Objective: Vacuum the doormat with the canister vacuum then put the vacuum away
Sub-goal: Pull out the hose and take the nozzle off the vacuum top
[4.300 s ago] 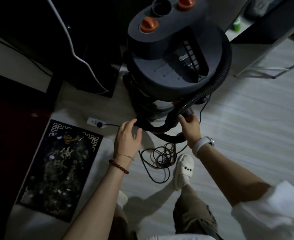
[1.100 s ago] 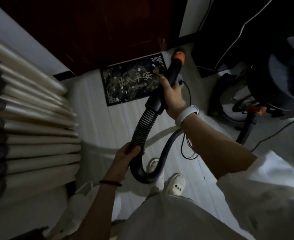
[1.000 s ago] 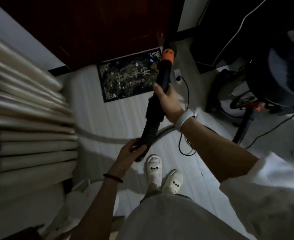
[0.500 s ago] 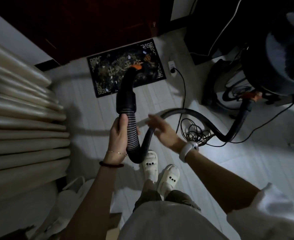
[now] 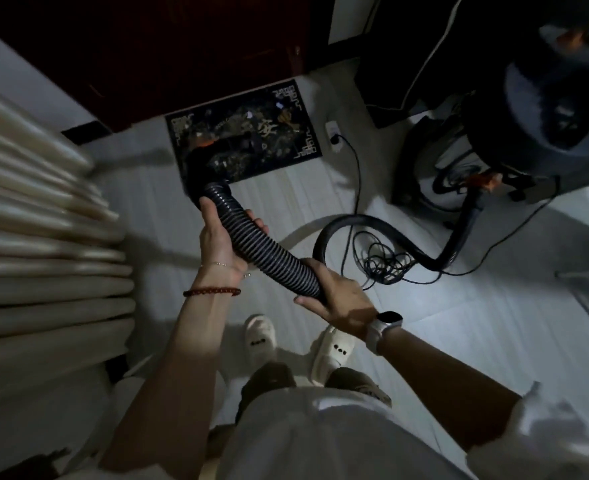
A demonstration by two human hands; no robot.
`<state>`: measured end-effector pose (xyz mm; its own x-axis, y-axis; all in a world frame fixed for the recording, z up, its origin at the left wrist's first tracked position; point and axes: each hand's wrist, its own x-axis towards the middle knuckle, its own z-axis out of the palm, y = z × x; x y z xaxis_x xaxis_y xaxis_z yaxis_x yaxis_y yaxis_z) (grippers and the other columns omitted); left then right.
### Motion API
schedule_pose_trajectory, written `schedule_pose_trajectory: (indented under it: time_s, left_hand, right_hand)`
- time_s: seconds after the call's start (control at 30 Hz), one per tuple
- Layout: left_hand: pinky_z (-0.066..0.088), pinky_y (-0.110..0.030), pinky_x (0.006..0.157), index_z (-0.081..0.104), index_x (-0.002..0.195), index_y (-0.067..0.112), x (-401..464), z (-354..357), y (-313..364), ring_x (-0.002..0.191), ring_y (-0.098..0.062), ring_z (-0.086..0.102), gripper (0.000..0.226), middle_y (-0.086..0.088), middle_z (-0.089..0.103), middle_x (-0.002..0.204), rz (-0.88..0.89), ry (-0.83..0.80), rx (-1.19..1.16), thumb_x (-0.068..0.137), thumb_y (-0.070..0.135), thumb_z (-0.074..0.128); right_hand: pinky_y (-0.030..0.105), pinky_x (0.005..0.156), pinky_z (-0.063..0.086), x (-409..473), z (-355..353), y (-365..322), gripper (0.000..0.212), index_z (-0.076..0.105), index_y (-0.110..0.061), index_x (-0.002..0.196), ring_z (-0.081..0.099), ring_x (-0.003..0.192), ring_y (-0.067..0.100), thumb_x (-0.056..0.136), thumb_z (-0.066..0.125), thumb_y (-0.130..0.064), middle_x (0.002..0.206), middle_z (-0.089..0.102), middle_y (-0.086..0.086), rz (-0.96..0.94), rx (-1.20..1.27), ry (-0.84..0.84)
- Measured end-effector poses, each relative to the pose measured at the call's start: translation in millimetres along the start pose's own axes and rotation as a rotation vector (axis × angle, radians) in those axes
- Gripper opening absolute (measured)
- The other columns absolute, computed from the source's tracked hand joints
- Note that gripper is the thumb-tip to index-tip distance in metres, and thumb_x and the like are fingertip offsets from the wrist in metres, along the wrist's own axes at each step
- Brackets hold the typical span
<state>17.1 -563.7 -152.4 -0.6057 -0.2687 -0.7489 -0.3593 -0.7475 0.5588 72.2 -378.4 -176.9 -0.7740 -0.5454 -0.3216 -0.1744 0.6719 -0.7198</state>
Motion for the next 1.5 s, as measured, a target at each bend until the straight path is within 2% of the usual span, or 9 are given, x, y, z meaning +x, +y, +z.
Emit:
schedule_pose_trajectory:
  time_s: [0.2,0.37,0.53,0.7,0.8,0.9,1.1,1.3,1.5]
  left_hand:
    - [0.052,-0.025,0.048,0.049,0.078,0.007,-1.0,21.9,-10.2,0.042,-0.018,0.057,0.058,-0.004,0.054,0.046,-0.238,-0.125,0.136,0.093,0.059,0.030]
    - [0.051,-0.029,0.054,0.053,0.084,0.006,-13.6,1.9,-43.9,0.048,-0.018,0.061,0.054,-0.005,0.061,0.047,-0.448,-0.197,0.498,0.093,0.056,0.036]
    - [0.051,-0.021,0.041,0.054,0.090,0.008,-5.2,-60.6,-52.5,0.040,-0.015,0.062,0.053,-0.005,0.061,0.045,-0.535,-0.086,0.566,0.094,0.056,0.032]
    - [0.054,-0.037,0.065,0.041,0.134,0.004,-4.8,-90.8,-60.9,0.080,-0.025,0.064,0.059,-0.012,0.063,0.091,-0.409,-0.018,0.513,0.095,0.048,0.039]
    - [0.052,-0.040,0.079,0.044,0.119,0.006,-14.3,-94.4,-56.3,0.072,-0.021,0.056,0.045,-0.009,0.053,0.085,-0.270,-0.004,0.516,0.096,0.044,0.041]
    - [0.053,-0.033,0.063,0.049,0.102,0.005,-9.4,-97.0,-34.8,0.065,-0.019,0.054,0.039,-0.007,0.052,0.075,-0.160,-0.061,0.500,0.096,0.044,0.042]
    - [0.052,-0.025,0.049,0.042,0.097,0.003,-9.8,-95.6,-12.3,0.046,-0.012,0.057,0.027,-0.010,0.047,0.068,0.020,-0.319,0.855,0.098,0.030,0.039]
    - [0.050,-0.040,0.084,0.038,0.113,0.014,-3.3,-86.4,11.7,0.096,-0.029,0.060,0.039,-0.015,0.057,0.105,0.114,-0.522,1.128,0.087,0.040,0.052]
    - [0.043,-0.008,0.074,0.030,0.127,0.026,14.9,-67.3,38.5,0.096,0.005,0.051,0.040,0.017,0.050,0.109,0.203,-0.794,1.251,0.093,0.022,0.052]
  right_hand:
    - [0.032,0.071,0.049,-52.7,-49.9,-54.1,0.062,0.029,-0.031,0.139,0.065,0.087,0.027,0.087,0.037,-0.063,0.100,0.068,0.006,0.264,-0.346,0.138]
    - [0.028,0.064,0.048,-82.4,-53.5,-98.4,0.046,0.056,-0.022,0.109,0.060,0.070,0.018,0.089,0.038,-0.060,0.085,0.063,0.000,0.485,-0.115,-0.106]
    - [0.026,0.072,0.039,-85.9,2.7,-89.0,0.046,0.053,-0.018,0.116,0.054,0.080,0.017,0.090,0.043,-0.054,0.091,0.057,-0.002,0.437,0.051,-0.183]
    - [0.027,0.087,0.041,-95.5,70.4,-51.8,0.054,0.032,-0.022,0.139,0.055,0.104,0.020,0.093,0.046,-0.046,0.123,0.056,0.006,0.490,0.368,-0.251]
    - [0.029,0.094,0.040,-87.9,101.4,-43.9,0.060,0.023,-0.022,0.144,0.053,0.115,0.024,0.093,0.043,-0.047,0.132,0.052,0.009,0.497,0.366,-0.265]
    - [0.031,0.099,0.038,-70.6,106.4,-45.8,0.059,0.020,-0.024,0.146,0.051,0.120,0.024,0.095,0.036,-0.049,0.136,0.051,0.006,0.468,0.322,-0.229]
    - [0.029,0.093,0.042,-16.5,65.6,-44.3,0.043,0.046,-0.009,0.131,0.057,0.108,0.025,0.099,0.035,-0.034,0.115,0.061,0.012,0.614,0.597,0.270]
    - [0.038,0.091,0.046,70.7,6.8,-54.4,0.056,0.040,-0.006,0.133,0.055,0.106,0.022,0.094,0.040,-0.046,0.124,0.055,0.011,0.683,1.196,0.360]
    - [0.030,0.070,0.049,137.2,-60.1,-69.8,0.033,0.052,-0.013,0.108,0.061,0.082,0.019,0.094,0.044,-0.042,0.096,0.061,0.008,0.452,1.428,0.502]
